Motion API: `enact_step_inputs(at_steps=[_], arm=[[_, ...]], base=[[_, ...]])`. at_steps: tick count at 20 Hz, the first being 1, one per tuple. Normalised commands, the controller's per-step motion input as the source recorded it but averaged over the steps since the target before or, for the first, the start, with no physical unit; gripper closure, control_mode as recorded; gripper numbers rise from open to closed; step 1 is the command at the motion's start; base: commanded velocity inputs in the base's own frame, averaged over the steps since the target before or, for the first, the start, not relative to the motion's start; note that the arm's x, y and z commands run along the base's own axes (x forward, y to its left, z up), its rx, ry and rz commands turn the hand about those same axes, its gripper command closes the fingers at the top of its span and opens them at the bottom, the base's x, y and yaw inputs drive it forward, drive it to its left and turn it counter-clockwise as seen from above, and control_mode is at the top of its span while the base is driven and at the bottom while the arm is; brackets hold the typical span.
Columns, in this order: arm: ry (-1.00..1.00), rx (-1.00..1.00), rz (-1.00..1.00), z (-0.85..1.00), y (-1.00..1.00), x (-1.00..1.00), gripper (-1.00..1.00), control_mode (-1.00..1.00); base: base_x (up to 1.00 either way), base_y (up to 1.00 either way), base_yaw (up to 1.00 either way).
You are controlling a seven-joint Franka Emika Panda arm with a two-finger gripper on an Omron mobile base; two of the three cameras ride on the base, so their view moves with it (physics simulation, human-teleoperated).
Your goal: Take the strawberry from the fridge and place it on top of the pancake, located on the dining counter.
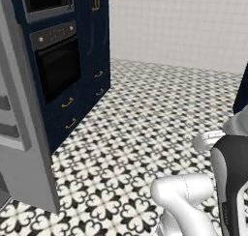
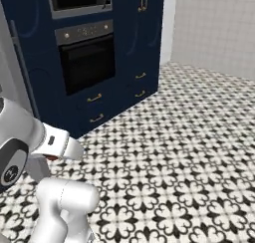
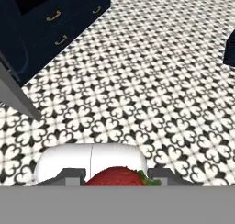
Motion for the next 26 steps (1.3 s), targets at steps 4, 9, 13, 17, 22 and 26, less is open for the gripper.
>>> enact_step_inputs(at_steps=[4, 9, 13, 17, 22, 26], arm=[[0.00, 0.00, 0.00, 0.00, 0.00, 0.00, 1.00, 1.00], [0.00, 0.00, 0.00, 0.00, 0.00, 0.00, 1.00, 1.00], [0.00, 0.00, 0.00, 0.00, 0.00, 0.00, 1.00, 1.00], [0.00, 0.00, 0.00, 0.00, 0.00, 0.00, 1.00, 1.00], [0.00, 0.00, 0.00, 0.00, 0.00, 0.00, 1.00, 1.00], [0.00, 0.00, 0.00, 0.00, 0.00, 0.00, 1.00, 1.00]], base=[[0.94, 0.00, -0.65], [1.00, 0.09, -0.49], [1.00, 0.32, -0.36], [1.00, 0.57, -0.33], [1.00, 0.75, -0.33], [1.00, 0.83, -0.33]])
